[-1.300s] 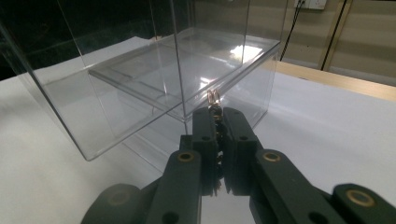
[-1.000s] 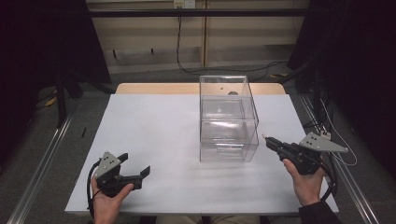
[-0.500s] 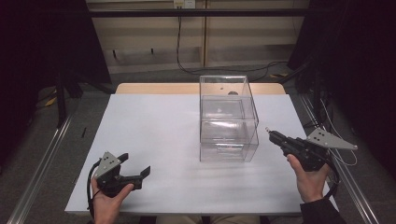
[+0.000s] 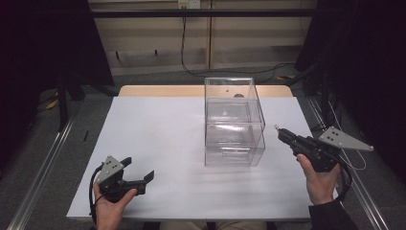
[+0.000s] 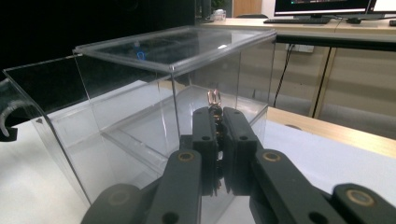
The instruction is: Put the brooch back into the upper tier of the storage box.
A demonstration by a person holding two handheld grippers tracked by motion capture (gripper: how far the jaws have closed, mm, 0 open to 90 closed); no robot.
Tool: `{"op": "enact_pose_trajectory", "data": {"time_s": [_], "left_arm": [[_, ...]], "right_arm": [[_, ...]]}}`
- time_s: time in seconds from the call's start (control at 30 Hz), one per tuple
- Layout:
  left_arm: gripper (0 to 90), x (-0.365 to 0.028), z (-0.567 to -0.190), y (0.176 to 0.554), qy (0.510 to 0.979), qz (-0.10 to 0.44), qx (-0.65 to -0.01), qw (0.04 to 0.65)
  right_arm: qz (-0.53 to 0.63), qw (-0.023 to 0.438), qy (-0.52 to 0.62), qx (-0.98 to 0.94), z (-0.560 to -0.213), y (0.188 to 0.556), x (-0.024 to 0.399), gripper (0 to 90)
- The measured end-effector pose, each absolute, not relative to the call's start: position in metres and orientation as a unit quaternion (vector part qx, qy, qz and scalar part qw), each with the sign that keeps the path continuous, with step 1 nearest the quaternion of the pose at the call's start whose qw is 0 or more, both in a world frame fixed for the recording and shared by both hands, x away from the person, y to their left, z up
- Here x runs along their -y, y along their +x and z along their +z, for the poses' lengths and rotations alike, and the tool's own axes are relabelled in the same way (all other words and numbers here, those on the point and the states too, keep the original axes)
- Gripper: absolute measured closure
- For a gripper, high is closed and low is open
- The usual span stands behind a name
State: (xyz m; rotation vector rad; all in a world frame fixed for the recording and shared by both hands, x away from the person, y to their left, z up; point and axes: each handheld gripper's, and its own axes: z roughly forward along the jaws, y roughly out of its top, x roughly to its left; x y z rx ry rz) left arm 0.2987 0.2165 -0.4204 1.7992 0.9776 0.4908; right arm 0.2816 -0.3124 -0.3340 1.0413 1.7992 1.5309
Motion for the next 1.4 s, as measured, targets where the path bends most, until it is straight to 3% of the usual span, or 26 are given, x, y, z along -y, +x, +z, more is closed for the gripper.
{"op": "enact_pose_trajectory", "data": {"time_s": [1.4], "left_arm": [[4.4, -0.217, -0.421, 0.299, 0.742, 0.202, -0.405, 0.494]], "right_arm": [[0.609, 0.295, 0.328, -0.659, -0.286, 0.266, 0.290, 85.5]]}}
